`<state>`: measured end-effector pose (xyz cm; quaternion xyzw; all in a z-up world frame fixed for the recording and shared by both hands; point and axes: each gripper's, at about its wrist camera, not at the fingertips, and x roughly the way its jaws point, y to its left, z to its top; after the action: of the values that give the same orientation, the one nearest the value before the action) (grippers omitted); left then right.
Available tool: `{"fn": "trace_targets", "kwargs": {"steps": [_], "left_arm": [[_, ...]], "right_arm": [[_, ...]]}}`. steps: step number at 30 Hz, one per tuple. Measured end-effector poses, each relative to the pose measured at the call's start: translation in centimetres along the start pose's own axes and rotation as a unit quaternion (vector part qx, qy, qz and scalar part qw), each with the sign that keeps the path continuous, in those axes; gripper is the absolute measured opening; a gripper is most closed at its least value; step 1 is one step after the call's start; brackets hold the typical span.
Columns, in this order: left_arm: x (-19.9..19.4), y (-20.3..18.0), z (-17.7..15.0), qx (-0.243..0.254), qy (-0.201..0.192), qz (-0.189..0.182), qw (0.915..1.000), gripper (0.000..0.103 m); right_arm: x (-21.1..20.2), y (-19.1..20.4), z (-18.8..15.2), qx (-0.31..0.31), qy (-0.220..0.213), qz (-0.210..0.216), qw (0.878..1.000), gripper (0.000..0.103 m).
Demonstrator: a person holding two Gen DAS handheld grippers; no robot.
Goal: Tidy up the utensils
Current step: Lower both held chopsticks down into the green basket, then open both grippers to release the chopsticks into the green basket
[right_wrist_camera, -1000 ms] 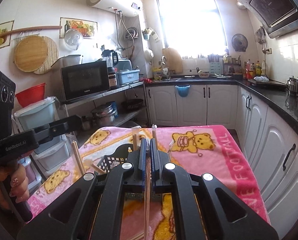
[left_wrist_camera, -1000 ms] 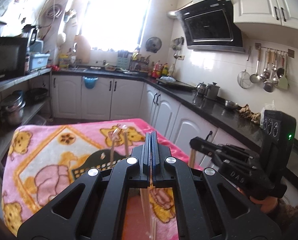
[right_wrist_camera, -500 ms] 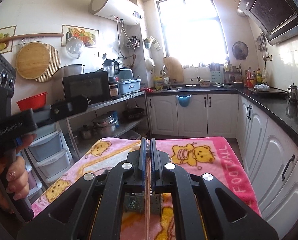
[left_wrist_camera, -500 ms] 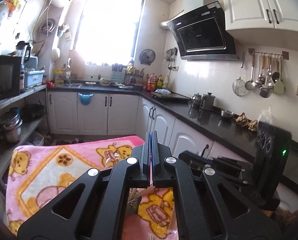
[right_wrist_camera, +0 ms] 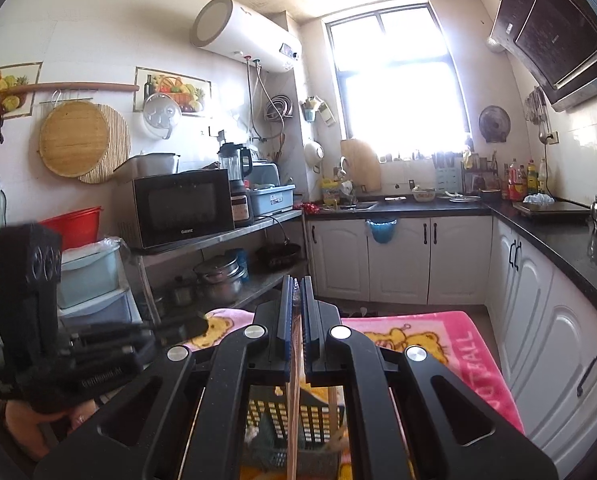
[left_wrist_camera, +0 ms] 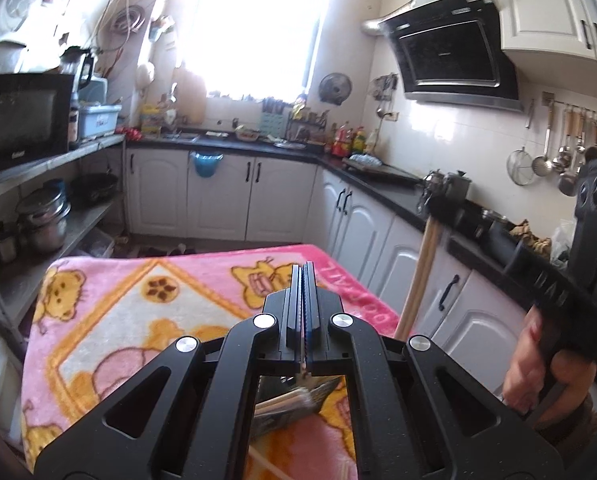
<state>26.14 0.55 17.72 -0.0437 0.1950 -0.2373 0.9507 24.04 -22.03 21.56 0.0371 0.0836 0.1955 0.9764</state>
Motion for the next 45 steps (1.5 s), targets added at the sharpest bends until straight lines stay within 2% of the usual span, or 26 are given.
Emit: {"fn": "trace_targets", "kwargs": {"steps": [9,19,35,36,38,41,45], "left_arm": [[2.5,3.3,-1.4,-0.023,0.034,0.019,0.999,0.0],[4.9,5.9,-3.6,-0.044,0.069,0.031,0.9962,0.0],[5.7,8.2,-6.5,-0.071,0.105,0.035,0.9913,0.0],[5.7,8.3,-6.6,-0.074,0.107,0.037,0.9909,0.001],[5.5,8.7,-6.9,-0.082,0.108,0.039,0.99,0.01],[5.1,9.0,-7.3,-0.088,0.108,0.044,0.9892,0.017],[4.5,9.3,-7.7,-0.098,0.107,0.047,0.9883,0.029]], "right_arm": [[3.9,-0.5,0.6,-0.001,-0.013,-0.011,1.0,0.004],[8.0,-0.8,-2.6,-0.021,-0.001,-0.035,0.999,0.004],[10.0,-1.0,-8.0,-0.01,0.104,-0.044,0.994,0.005],[9.9,-1.1,-8.2,-0.006,0.109,-0.044,0.993,0.005],[9.7,-1.2,-8.5,-0.003,0.116,-0.044,0.992,0.005],[9.3,-1.3,-8.9,-0.001,0.128,-0.045,0.991,0.006],[8.8,-1.4,-9.4,0.002,0.138,-0.044,0.989,0.018]]}}
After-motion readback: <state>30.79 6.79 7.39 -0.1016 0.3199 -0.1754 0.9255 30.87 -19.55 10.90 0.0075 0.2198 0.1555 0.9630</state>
